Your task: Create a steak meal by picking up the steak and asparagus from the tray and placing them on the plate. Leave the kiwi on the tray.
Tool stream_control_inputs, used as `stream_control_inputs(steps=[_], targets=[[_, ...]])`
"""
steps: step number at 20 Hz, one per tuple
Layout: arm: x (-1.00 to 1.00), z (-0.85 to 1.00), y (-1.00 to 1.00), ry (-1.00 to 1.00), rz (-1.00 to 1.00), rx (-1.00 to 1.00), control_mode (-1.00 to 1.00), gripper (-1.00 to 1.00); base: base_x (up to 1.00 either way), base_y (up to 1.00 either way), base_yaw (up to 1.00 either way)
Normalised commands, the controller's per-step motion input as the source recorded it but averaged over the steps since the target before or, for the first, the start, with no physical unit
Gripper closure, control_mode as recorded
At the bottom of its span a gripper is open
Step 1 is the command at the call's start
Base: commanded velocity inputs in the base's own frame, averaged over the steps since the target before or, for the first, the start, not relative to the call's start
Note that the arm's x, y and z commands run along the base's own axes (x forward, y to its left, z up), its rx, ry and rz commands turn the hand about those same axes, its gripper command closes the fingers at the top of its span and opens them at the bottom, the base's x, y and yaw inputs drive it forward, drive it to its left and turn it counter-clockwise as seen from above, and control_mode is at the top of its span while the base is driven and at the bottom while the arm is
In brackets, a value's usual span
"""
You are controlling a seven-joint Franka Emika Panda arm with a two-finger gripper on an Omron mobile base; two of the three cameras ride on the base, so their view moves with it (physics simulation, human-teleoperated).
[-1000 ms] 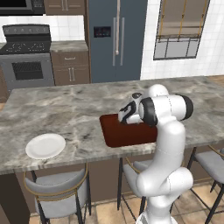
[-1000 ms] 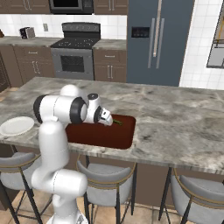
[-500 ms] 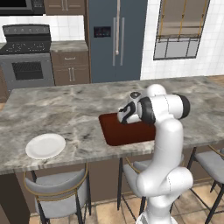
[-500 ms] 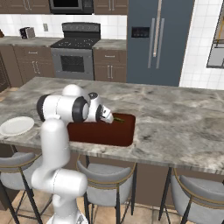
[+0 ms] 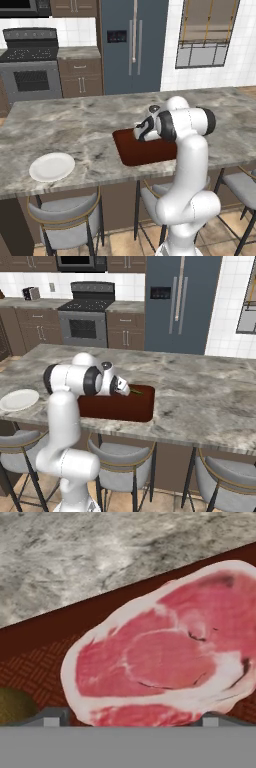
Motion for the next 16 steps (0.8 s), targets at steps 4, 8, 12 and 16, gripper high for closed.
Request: stream_control_inputs(steps=[4, 8, 12, 16], targets=[[-0.51, 0.24, 0.0, -0.19, 0.15, 0.0, -1.0, 1.0, 0.0, 0.0, 0.0], [-0.82, 0.57, 0.0, -0.21, 0.16, 0.0, -1.0, 1.0, 0.0, 0.0, 0.0], [-0.99, 0.77, 0.0, -0.17, 0.13, 0.0, -1.0, 1.0, 0.0, 0.0, 0.0], [-0.85, 0.95, 0.0, -0.11, 0.16, 0.0, -1.0, 1.0, 0.0, 0.0, 0.0]])
